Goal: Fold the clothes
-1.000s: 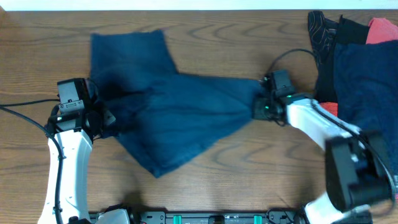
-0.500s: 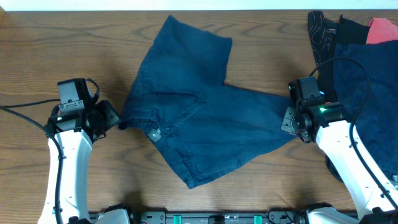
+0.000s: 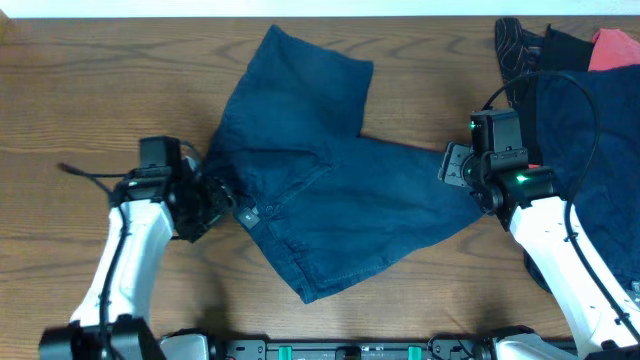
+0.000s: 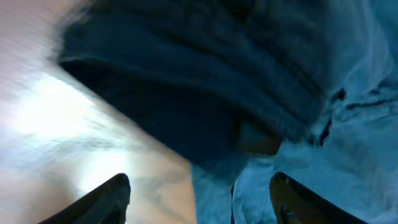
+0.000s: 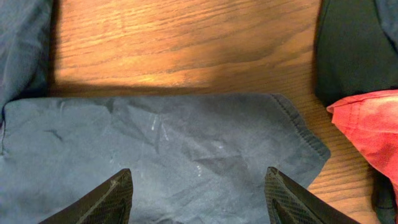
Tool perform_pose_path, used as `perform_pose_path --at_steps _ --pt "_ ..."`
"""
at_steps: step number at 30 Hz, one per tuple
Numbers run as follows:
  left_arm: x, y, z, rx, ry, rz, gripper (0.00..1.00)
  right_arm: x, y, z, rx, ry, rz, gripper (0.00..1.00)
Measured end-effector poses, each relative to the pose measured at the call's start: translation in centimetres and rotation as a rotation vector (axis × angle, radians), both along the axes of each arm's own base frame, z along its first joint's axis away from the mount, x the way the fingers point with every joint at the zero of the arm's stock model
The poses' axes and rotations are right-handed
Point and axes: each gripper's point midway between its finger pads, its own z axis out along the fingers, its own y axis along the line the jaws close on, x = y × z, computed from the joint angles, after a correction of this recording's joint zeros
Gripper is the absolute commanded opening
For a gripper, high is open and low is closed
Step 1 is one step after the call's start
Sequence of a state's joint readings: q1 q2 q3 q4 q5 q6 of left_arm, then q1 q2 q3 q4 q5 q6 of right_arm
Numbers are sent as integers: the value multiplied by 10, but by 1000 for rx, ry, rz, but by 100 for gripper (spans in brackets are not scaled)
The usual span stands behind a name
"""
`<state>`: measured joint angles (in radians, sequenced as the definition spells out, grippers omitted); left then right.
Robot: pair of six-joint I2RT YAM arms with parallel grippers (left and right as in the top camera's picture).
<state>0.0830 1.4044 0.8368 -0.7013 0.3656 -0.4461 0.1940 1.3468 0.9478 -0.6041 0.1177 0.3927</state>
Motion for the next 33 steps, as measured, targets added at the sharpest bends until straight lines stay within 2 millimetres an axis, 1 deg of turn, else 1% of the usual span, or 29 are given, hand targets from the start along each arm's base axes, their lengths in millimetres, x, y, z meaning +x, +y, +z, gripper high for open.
perform_pose_path --at_steps 1,2,3,4,5,6,8,10,12,13,14,15,16,17,18,19,20,21,22,24,26,28,31,33 --pt "6 -4 -4 -2 -14 -12 75 0 0 0 1 2 4 65" --pt "16 -10 -9 0 -47 -30 64 0 1 0 2 2 9 62" --pt "23 -12 -11 3 -62 -32 36 -1 1 -1 1 4 14 56" --pt "33 -14 -15 14 -88 -40 15 -1 2 0 2 3 19 52" --pt "42 -13 -19 41 -115 -47 8 -1 3 0 3 4 24 49" --pt "50 -9 -23 69 -137 -45 6 -1 3 0 4 5 31 46" --pt "66 5 -28 132 -175 -14 6 -1 7 0 12 5 61 38" --pt "75 23 -27 171 -199 33 6 0 13 0 26 3 98 36" --pt "89 46 -16 197 -231 94 6 2 18 3 41 -13 129 37" --pt "98 55 -7 203 -255 118 10 5 21 4 49 -25 138 40" --pt "108 65 6 208 -289 141 17 8 23 7 57 -41 150 41" --pt "117 73 18 211 -320 154 31 11 26 10 65 -60 160 43" --pt "127 79 32 207 -353 168 59 15 29 13 73 -79 173 43" --pt "134 83 44 195 -376 177 81 19 31 16 82 -99 183 44" --pt "137 82 54 177 -390 172 100 22 34 18 91 -114 194 47" --pt "136 78 58 155 -387 164 98 23 37 18 99 -120 203 49" --pt "130 70 58 119 -357 146 98 24 39 17 105 -120 212 50" --pt "120 62 54 91 -312 132 98 24 43 14 109 -111 224 51" --pt "105 53 46 61 -236 117 98 22 45 11 111 -96 233 51" --pt "66 37 30 13 -64 95 98 13 50 -1 113 -39 250 52" --pt "30 24 20 -21 90 76 98 -2 53 -17 113 50 263 55" --pt "-1 14 15 -42 215 62 98 -22 53 -33 108 156 272 56" --pt "-37 6 10 -55 358 51 98 -49 55 -53 104 301 283 58" --pt "-53 3 6 -59 416 46 98 -61 56 -64 102 375 279 59"
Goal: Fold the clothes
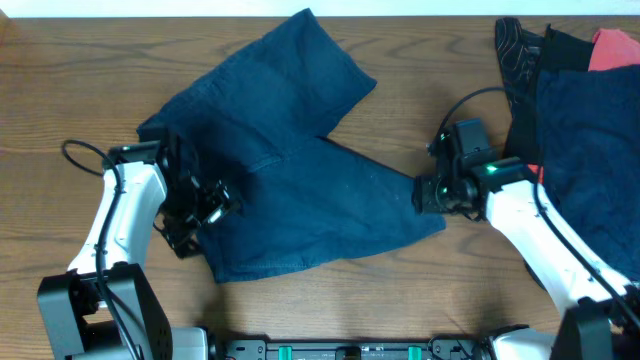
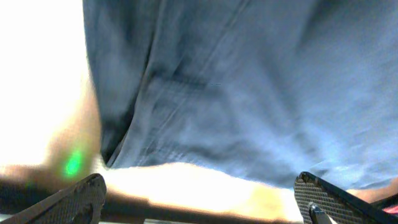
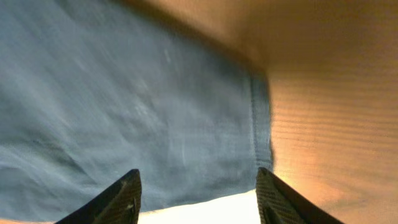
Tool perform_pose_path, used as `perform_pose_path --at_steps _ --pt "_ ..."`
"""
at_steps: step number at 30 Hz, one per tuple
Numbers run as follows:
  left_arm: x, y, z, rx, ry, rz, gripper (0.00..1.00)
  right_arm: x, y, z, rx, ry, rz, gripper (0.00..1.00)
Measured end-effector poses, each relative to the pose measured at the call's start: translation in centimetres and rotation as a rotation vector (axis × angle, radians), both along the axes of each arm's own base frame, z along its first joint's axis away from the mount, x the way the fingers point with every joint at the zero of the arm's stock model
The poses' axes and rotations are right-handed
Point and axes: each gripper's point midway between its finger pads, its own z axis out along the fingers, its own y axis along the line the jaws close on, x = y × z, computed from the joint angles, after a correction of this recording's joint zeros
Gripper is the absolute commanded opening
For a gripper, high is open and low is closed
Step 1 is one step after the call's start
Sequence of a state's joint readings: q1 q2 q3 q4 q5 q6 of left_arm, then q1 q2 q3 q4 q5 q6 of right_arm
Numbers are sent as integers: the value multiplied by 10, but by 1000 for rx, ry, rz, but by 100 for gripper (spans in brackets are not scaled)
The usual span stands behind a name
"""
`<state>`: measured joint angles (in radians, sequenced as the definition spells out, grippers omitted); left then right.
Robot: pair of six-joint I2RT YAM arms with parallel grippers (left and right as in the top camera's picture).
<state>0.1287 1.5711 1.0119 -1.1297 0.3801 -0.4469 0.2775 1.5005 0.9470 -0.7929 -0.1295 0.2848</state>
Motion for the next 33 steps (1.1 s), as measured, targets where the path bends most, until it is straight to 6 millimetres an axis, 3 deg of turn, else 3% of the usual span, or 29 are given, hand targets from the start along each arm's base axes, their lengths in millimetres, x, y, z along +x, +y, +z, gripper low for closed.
perform_pose_path --at_steps 9,15,17,19,24,28,33 --pt "-46 -11 -31 -7 140 6 98 -21 15 -35 3 190 -174 65" --pt "-55 -21 -44 -35 180 123 98 -3 20 -38 20 138 -276 65" --pt "-57 -25 -45 -43 206 173 98 -7 16 -38 3 151 -282 65" --pt "-57 -27 -45 -51 220 216 98 -17 11 -40 -22 196 -314 63" --pt "-43 -30 -49 -58 196 299 98 -39 1 -41 -67 303 -542 35" --pt "-28 -29 -52 -55 147 342 99 -37 3 -41 -48 311 -720 38" --pt "-27 -26 -54 -36 150 370 100 -29 10 -47 -4 281 -805 46"
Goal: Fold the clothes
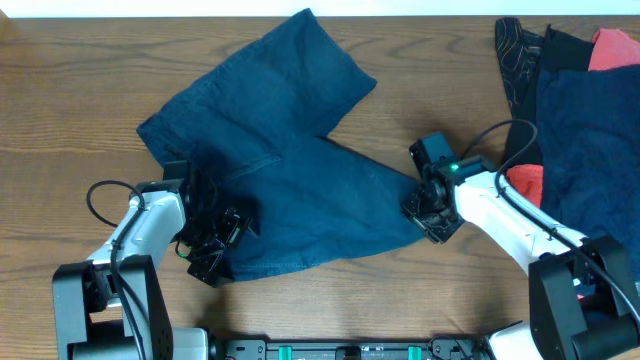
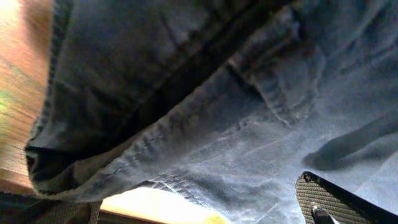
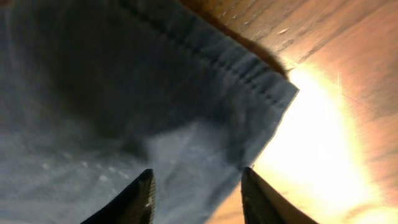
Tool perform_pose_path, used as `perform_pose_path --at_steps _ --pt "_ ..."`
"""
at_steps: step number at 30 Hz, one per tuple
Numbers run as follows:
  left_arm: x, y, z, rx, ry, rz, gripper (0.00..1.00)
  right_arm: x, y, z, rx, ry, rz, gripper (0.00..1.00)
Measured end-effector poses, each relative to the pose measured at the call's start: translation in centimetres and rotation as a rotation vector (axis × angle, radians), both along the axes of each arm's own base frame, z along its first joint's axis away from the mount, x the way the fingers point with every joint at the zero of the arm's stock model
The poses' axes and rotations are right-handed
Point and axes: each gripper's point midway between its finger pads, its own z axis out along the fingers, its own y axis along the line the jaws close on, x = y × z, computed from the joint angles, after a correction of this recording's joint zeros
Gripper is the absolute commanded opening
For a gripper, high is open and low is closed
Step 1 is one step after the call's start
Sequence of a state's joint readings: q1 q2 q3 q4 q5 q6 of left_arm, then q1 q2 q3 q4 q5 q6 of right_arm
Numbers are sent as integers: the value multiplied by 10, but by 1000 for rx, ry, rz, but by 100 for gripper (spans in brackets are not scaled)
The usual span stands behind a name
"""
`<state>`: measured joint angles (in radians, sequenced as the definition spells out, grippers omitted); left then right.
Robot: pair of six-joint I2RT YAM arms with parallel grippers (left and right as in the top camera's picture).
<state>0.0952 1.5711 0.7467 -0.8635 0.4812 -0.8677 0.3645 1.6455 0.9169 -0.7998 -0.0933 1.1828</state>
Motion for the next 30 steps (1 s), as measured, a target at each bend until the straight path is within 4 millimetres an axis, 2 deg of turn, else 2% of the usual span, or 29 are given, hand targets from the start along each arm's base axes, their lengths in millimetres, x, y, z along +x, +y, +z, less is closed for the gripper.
perform_pose_path --at_steps 6,8,12,14,15,16,17,18,19,23,26,28,30 --pt "-17 1 3 12 78 1 100 -18 -5 -19 -10 33 -55 49" --pt "-23 1 2 14 100 3 100 -20 -6 -20 -5 29 -66 50" --pt "-22 7 -9 51 74 1 100 -7 0 -19 36 -55 -82 53" --pt "-16 10 -17 73 36 2 98 3 4 -17 59 -107 -83 47" --pt "-14 10 -19 73 21 3 91 7 6 -16 66 -124 -82 41" --pt "-12 10 -20 70 9 5 78 10 7 -16 71 -140 -82 29" --pt "-11 10 -20 72 5 13 52 13 7 -17 73 -152 -81 15" --pt "-9 9 -19 71 -4 16 33 15 8 -17 76 -163 -76 5" --pt "-7 9 -19 70 -15 18 6 16 7 -19 75 -167 -72 1" --pt "3 7 -18 57 -66 9 6 22 10 -19 82 -202 -15 1" --pt "4 5 -17 39 -87 -27 6 24 9 -19 80 -216 51 1" --pt "4 2 -16 18 -106 -60 6 25 1 -19 71 -212 66 1" --pt "4 -4 -13 -11 -134 -99 6 25 -17 -17 54 -194 52 1"
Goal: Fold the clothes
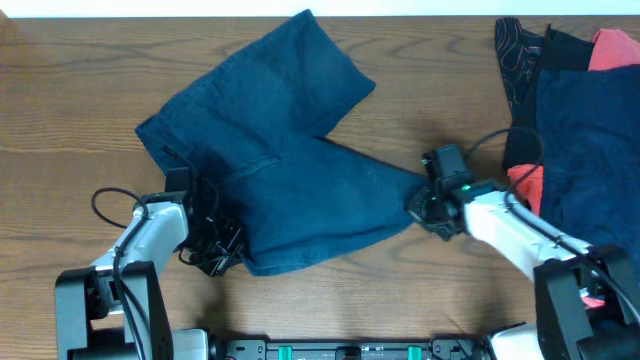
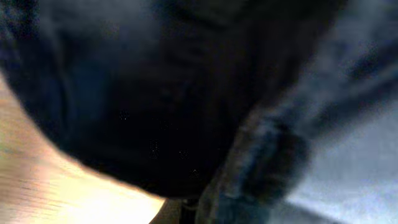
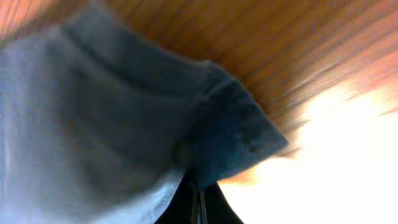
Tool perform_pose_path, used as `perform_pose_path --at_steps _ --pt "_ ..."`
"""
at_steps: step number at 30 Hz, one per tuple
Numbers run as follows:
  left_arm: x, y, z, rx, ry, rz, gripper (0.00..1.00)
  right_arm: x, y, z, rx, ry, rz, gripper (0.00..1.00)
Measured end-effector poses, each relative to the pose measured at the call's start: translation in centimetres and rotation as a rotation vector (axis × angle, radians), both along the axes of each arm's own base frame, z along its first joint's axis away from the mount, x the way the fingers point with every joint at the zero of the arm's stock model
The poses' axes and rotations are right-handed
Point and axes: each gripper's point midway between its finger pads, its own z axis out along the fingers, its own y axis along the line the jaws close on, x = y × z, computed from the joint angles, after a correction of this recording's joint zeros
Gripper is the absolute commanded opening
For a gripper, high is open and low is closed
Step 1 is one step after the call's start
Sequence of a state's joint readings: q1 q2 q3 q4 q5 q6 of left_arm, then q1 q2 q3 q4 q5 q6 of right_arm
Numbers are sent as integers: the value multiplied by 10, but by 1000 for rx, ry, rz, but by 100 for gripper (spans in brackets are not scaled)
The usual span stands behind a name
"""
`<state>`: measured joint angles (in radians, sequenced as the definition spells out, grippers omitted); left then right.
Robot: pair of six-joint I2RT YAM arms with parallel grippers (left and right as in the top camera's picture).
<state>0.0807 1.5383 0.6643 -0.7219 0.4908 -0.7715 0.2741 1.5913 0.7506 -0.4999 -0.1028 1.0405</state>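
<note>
Dark blue denim shorts [image 1: 290, 150] lie spread on the wooden table [image 1: 80, 80], one leg pointing to the far edge and the other to the right. My left gripper [image 1: 218, 252] sits at the shorts' near-left corner. In the left wrist view dark cloth [image 2: 186, 93] fills the frame, and the left gripper [image 2: 189, 211] is shut on it. My right gripper [image 1: 422, 205] is at the right leg's end. In the right wrist view the right gripper [image 3: 198, 202] is pinched shut on the stitched hem [image 3: 236, 134].
A pile of other clothes lies at the table's right end: a dark blue garment [image 1: 590, 140], a red one [image 1: 612, 48] and a black patterned one [image 1: 518, 45]. The arms' bases stand along the near edge.
Both grippers were open over the cloth edges and are now shut on them. The right gripper has shifted slightly farther from me along the hem. The shorts' near-left corner is drawn in a little.
The shorts lay bunched in the middle, with open grippers at the waist and the right leg hem. Then the shorts lay further left and flatter. The open grippers then sat low at the near-left corner and right hem, and now grip them.
</note>
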Motion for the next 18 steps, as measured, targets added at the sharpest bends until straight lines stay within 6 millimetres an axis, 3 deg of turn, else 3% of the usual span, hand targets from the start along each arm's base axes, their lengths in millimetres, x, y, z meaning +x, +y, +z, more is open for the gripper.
perform_pose_path --at_steps 4,8,13,18 --pt "3 -25 17 -52 -97 -124 6 2 -30 19 7 -25 -39 1" --pt "-3 -54 34 -84 -187 -273 6 6 -59 57 4 -129 -66 1" --pt "-33 -86 53 -116 -222 -457 6 -8 -86 101 -48 -241 -76 1" --pt "-65 -99 79 -106 -282 -606 6 -9 -88 145 -96 -421 39 1"
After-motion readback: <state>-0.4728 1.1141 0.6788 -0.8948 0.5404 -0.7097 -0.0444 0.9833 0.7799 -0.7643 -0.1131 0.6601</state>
